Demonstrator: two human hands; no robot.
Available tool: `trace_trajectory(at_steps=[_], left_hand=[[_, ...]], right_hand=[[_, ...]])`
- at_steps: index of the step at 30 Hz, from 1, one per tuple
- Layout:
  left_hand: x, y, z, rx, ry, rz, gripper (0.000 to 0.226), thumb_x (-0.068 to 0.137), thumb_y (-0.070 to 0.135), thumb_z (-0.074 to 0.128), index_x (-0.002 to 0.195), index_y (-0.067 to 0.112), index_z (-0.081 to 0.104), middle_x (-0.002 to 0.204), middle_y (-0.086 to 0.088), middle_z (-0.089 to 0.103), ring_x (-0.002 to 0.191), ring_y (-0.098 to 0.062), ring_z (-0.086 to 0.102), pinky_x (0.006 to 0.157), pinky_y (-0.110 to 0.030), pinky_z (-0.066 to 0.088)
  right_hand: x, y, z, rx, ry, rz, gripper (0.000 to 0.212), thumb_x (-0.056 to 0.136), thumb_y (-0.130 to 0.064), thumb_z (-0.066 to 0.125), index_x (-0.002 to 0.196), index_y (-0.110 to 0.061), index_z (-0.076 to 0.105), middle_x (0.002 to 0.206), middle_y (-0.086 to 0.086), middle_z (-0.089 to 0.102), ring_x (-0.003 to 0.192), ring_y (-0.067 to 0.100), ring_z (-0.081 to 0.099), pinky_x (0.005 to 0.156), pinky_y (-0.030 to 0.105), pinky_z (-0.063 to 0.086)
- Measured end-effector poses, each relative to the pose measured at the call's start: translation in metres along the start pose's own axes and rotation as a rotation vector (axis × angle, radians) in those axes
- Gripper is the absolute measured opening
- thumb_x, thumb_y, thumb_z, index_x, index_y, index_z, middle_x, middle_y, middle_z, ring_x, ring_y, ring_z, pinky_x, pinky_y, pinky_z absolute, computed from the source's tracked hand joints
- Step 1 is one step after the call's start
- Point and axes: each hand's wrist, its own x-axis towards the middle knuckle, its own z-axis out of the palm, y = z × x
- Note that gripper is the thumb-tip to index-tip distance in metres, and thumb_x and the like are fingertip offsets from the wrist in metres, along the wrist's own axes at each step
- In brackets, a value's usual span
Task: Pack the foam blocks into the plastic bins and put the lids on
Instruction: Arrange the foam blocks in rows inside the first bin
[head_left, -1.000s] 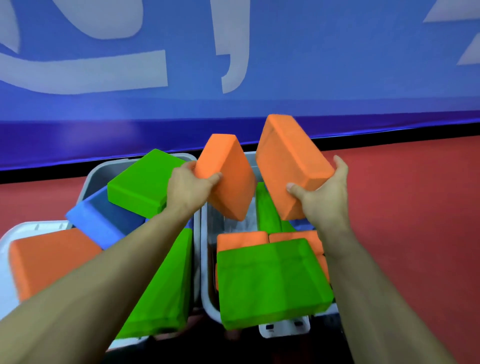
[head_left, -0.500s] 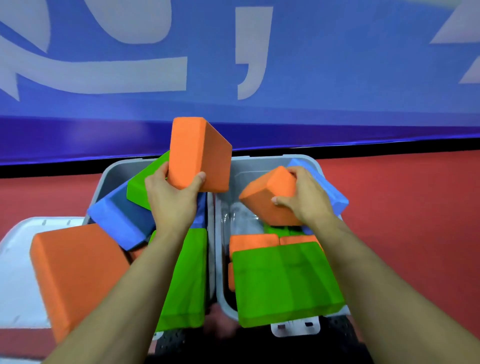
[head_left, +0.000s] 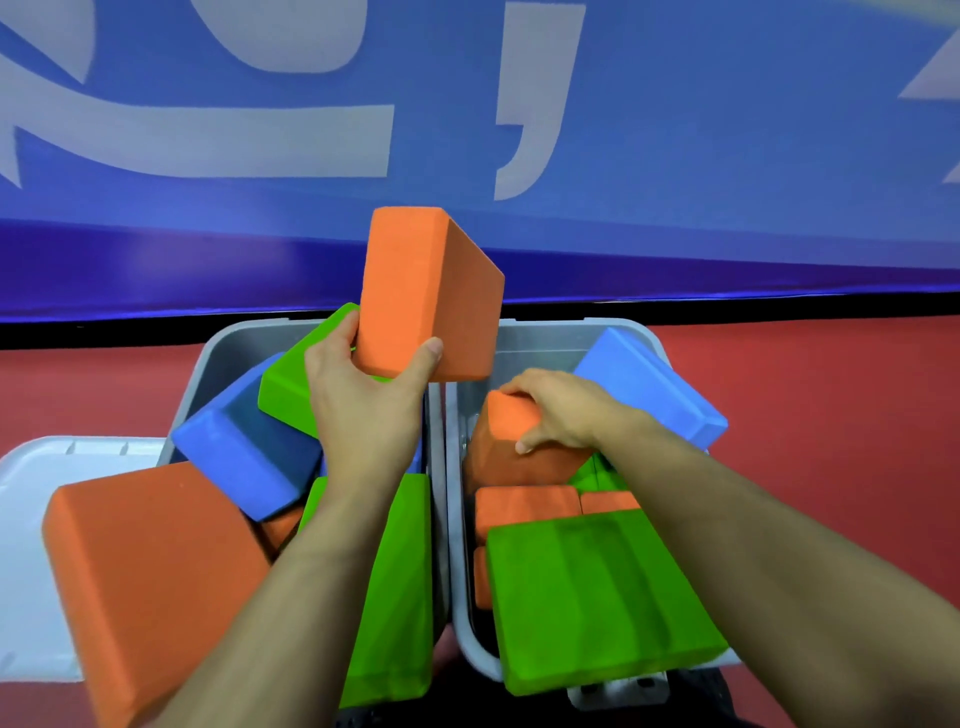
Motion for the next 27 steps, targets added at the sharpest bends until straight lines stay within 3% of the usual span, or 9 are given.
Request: trace_trajectory(at_steps=[4, 13, 17, 20, 27], left_hand=[[-0.001, 0.004, 0.006, -0.023, -0.011, 0.009, 0.078, 0.076, 0.048, 0.083, 0.142, 0.021, 0.054, 0.128, 0.0, 0.053, 0.119, -0.012, 0.054, 0.106, -0.034, 0.044], [-0.001, -0.006, 0.015, -0.064, -0.009, -0.021, 0.082, 0.071, 0.054, 0.082, 0.141, 0.019, 0.056, 0.128, 0.002, 0.056, 0.116, -0.012, 0.057, 0.105, -0.038, 0.047], [-0.005, -0.003, 0.022, -0.064, -0.027, -0.023, 0.076, 0.075, 0.047, 0.085, 0.14, 0.02, 0.056, 0.127, 0.001, 0.055, 0.114, -0.009, 0.056, 0.104, -0.027, 0.045], [-0.008, -0.001, 0.025, -0.073, -0.033, -0.033, 0.077, 0.075, 0.046, 0.085, 0.141, 0.019, 0.056, 0.126, 0.002, 0.054, 0.111, -0.006, 0.055, 0.099, -0.021, 0.043], [-0.006, -0.002, 0.026, -0.12, -0.008, -0.058, 0.078, 0.073, 0.048, 0.086, 0.14, 0.02, 0.057, 0.127, 0.002, 0.056, 0.109, -0.007, 0.059, 0.098, -0.025, 0.049]], right_hand=[[0.012, 0.003, 0.034, 0.0, -0.031, 0.01, 0.089, 0.069, -0.044, 0.088, 0.146, -0.032, 0.045, 0.139, -0.007, 0.051, 0.128, 0.02, 0.05, 0.1, 0.036, 0.044], [0.034, 0.016, 0.095, 0.1, -0.039, 0.027, 0.067, 0.083, -0.041, 0.077, 0.145, -0.034, 0.051, 0.14, -0.003, 0.052, 0.129, 0.022, 0.051, 0.107, 0.04, 0.043], [0.044, 0.016, 0.106, 0.107, -0.004, 0.033, 0.07, 0.084, -0.038, 0.078, 0.147, -0.029, 0.05, 0.149, -0.003, 0.047, 0.136, 0.02, 0.046, 0.112, 0.03, 0.035], [0.046, 0.013, 0.113, 0.129, -0.005, 0.034, 0.07, 0.081, -0.037, 0.08, 0.145, -0.029, 0.053, 0.145, -0.001, 0.051, 0.132, 0.023, 0.05, 0.109, 0.032, 0.039], [0.039, 0.022, 0.126, 0.247, 0.033, 0.058, 0.073, 0.078, -0.033, 0.083, 0.145, -0.028, 0.053, 0.144, -0.004, 0.052, 0.133, 0.019, 0.048, 0.114, 0.031, 0.034]])
